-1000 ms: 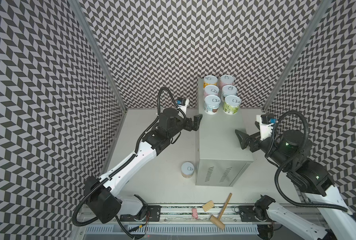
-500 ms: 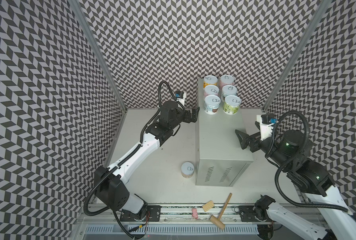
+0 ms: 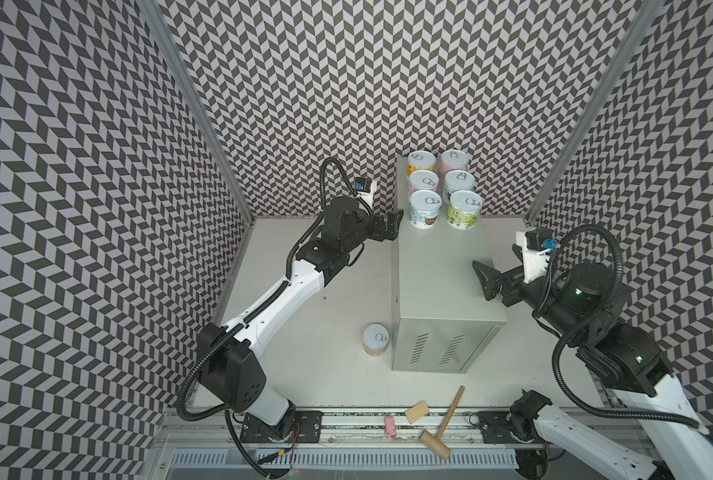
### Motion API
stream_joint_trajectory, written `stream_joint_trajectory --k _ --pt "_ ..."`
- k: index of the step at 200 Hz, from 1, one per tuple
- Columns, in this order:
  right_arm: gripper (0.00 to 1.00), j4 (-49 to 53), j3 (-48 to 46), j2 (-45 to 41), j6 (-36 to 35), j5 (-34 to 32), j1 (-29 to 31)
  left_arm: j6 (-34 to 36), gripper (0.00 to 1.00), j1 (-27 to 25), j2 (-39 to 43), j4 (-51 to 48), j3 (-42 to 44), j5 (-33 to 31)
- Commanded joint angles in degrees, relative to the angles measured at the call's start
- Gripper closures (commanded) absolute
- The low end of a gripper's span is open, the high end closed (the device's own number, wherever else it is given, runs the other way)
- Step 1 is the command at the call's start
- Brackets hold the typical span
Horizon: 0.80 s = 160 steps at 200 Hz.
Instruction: Place and organize the canned foods onto the counter
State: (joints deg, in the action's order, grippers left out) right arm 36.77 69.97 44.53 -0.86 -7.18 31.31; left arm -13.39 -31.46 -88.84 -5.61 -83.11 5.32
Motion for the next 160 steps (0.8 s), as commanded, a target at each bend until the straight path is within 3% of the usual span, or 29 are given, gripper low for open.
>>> stream_joint_trajectory --k 1,160 --pt "0.01 -3.46 -0.47 -0.84 0.45 0.32 -0.2 2.04 0.0 -0.75 -2.12 -6.52 1.08 3.36" --pt "0.01 -2.72 -1.11 -1.89 0.53 0.2 -0.2 3.04 0.0 -3.62 -3.38 -8.37 -1.26 -0.81"
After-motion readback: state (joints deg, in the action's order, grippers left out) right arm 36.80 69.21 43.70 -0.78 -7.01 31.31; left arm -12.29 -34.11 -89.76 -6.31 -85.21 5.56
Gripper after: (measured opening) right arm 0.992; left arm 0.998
